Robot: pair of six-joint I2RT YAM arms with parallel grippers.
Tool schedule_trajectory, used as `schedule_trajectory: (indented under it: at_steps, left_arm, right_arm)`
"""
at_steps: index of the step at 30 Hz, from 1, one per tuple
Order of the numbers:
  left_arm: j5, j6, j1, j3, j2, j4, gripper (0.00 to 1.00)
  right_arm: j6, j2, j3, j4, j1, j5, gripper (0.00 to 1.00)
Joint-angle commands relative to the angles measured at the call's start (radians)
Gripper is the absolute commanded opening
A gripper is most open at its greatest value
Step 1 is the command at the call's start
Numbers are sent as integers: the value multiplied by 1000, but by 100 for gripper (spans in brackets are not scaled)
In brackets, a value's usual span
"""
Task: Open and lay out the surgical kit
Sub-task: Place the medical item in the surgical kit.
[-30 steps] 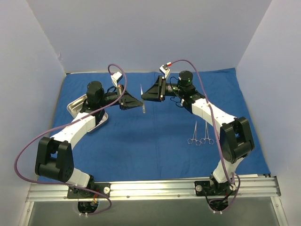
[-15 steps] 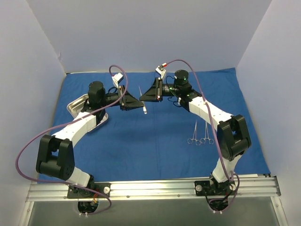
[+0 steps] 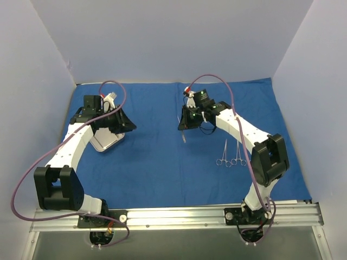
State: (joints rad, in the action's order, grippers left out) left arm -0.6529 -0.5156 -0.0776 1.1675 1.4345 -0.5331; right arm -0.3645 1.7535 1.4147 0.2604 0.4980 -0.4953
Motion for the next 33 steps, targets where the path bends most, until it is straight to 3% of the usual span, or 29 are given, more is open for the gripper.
schedule_trajectory:
  at_steps: [1,5,11,20,33]
  left_arm:
    - [166,117,62,60,36,-212,41]
    - [211,147,127,103,86,-275,39]
    - [216,152,156,165,164,-295,38]
    - [288,181,203,241,227,-360,35]
    - [418,161,288,320,303,-416,33]
  right_arm:
    - [59,-84,-13,140,34,327,0]
    - [0,-48,4,229,54,530,0]
    - [-117,34,46,358,54,684,0]
    - [-168,92,-22,384,51,664,0]
    - [-94,95,-75,341,11,572,0]
